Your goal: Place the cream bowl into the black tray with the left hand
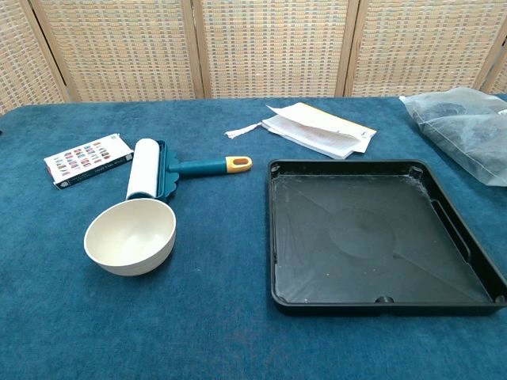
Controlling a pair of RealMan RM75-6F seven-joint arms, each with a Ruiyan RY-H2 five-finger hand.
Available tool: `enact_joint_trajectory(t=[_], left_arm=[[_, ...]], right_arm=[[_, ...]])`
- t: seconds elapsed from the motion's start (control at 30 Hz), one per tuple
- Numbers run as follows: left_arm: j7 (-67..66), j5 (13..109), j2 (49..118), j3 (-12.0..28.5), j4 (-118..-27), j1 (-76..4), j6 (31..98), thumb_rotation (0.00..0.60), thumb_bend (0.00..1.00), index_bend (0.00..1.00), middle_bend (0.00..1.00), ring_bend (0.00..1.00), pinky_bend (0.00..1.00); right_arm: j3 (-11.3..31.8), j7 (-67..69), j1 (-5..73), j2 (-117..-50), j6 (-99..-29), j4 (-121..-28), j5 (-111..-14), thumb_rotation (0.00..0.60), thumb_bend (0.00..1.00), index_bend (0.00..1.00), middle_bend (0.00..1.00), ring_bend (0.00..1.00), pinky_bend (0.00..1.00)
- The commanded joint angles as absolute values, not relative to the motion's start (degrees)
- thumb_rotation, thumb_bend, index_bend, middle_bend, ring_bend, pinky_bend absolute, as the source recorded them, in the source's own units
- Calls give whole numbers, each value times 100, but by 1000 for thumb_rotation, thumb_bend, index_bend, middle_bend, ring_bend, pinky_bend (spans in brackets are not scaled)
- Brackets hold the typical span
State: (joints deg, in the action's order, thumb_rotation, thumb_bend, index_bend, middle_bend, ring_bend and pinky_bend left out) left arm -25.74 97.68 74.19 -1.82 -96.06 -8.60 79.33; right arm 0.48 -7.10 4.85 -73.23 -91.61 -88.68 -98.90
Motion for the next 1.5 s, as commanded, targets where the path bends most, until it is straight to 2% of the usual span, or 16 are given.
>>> enact_joint_trajectory(t=[0.03, 0.13, 0.6, 1.33, 1.5], left_arm=[[-2674, 9749, 7552, -194, -9471, -985, 7731, 600, 134, 375, 0, 0, 0], [-2786, 9676, 7706, -136, -9356, -1114, 7525, 600, 171, 381, 0, 0, 0], [-3255, 9163, 8377, 185, -9060, -1645, 6843, 600, 174, 380, 0, 0, 0], [-3781, 8685, 9034, 304, -8678, -2109, 6417, 600, 182, 500, 0, 0, 0], [-3763, 8654, 9152, 271, -8524, -2155, 6443, 600, 264, 532, 0, 0, 0]], right_arm=[[53, -690, 482, -7314, -9173, -8869, -9887, 600, 156, 14, 0, 0, 0], [55, -666, 480, -7304, -9188, -8872, -9894, 600, 156, 14, 0, 0, 0], [75, -588, 474, -7276, -9215, -8871, -9877, 600, 157, 14, 0, 0, 0], [97, -531, 467, -7261, -9241, -8852, -9858, 600, 157, 14, 0, 0, 0], [99, -520, 466, -7260, -9240, -8846, -9849, 600, 156, 14, 0, 0, 0]])
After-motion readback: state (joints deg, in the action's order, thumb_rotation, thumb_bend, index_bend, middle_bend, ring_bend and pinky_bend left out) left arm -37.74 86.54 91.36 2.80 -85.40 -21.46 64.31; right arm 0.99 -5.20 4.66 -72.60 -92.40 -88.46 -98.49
